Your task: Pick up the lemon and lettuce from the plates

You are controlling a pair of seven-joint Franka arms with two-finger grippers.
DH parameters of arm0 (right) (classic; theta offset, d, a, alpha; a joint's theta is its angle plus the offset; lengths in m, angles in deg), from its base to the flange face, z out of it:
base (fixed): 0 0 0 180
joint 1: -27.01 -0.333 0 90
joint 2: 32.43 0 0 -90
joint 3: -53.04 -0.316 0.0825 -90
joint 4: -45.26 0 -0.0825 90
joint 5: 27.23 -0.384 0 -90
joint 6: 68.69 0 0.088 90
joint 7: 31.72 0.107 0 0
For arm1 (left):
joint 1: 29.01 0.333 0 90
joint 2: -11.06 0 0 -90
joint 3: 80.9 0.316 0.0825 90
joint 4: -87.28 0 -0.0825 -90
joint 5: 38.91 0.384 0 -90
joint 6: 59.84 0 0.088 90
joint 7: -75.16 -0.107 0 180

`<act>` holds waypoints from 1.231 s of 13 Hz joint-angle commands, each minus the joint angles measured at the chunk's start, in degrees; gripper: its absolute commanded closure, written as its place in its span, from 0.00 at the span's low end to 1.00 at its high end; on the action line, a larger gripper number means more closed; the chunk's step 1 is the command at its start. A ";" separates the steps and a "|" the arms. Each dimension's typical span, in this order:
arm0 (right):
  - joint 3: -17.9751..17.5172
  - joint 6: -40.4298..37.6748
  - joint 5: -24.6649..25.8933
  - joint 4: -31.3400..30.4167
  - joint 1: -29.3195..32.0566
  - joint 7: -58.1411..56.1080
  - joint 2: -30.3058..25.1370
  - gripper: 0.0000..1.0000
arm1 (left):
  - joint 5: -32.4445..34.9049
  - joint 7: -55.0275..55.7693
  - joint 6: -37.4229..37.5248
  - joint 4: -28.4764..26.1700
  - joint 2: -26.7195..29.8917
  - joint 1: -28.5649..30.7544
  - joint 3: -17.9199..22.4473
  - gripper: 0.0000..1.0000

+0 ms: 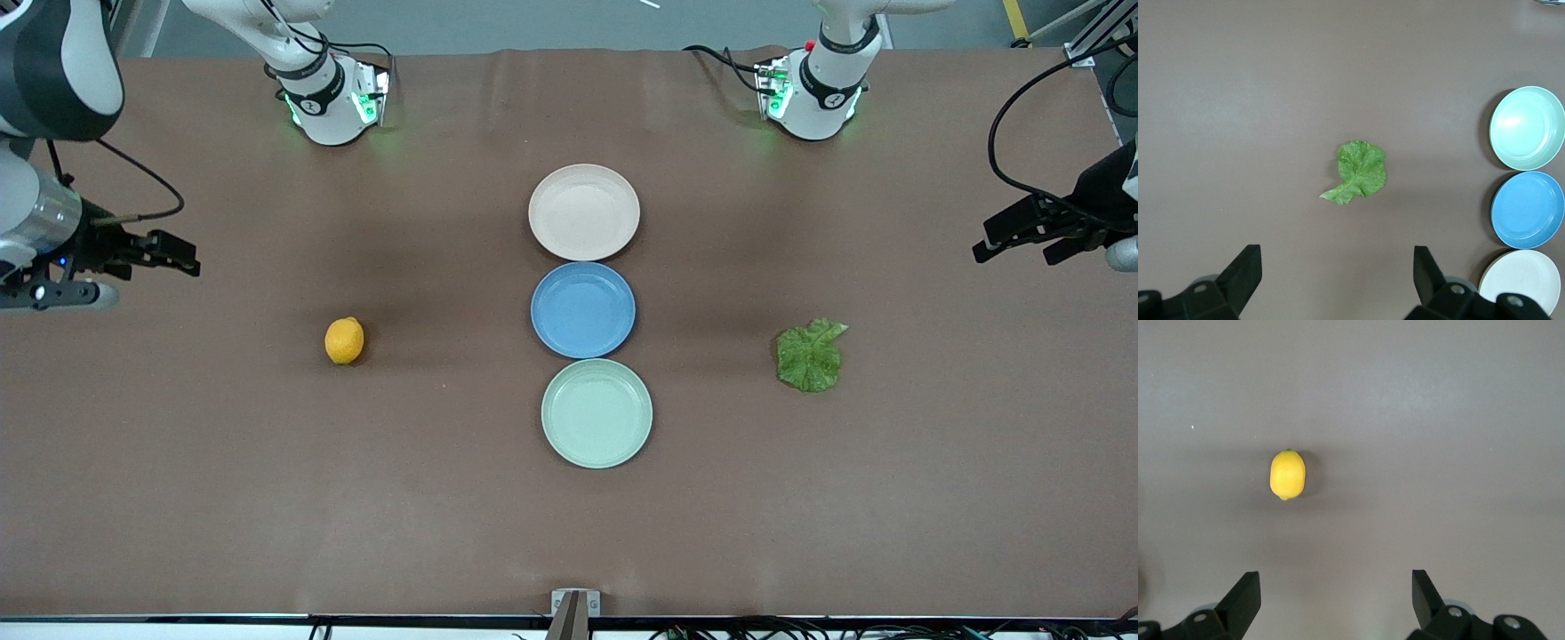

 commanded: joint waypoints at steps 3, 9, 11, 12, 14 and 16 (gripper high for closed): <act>2.61 0.44 -0.10 -3.74 -2.23 -0.12 -4.33 0.00 | 1.14 -0.80 0.85 1.01 0.65 1.48 -2.35 0.00; 4.04 -0.88 -0.10 -3.30 -2.95 -0.12 -5.47 0.00 | 5.02 0.26 0.85 1.36 1.44 2.02 -7.02 0.00; 2.47 -0.97 -0.10 -3.48 -1.46 -0.03 -6.61 0.00 | 5.02 0.35 0.85 1.36 1.70 2.10 -7.11 0.00; 2.11 -1.06 -0.19 -3.48 -1.45 0.05 -7.14 0.00 | 5.02 0.35 0.85 1.36 1.79 2.10 -7.11 0.00; 2.19 -1.06 -0.10 -3.48 -1.45 0.05 -7.32 0.00 | 4.93 0.35 0.85 1.54 1.97 2.10 -7.11 0.00; 2.28 -0.36 -0.10 -3.04 -1.54 0.05 -6.97 0.00 | 5.11 0.09 1.20 2.58 3.28 2.10 -6.85 0.00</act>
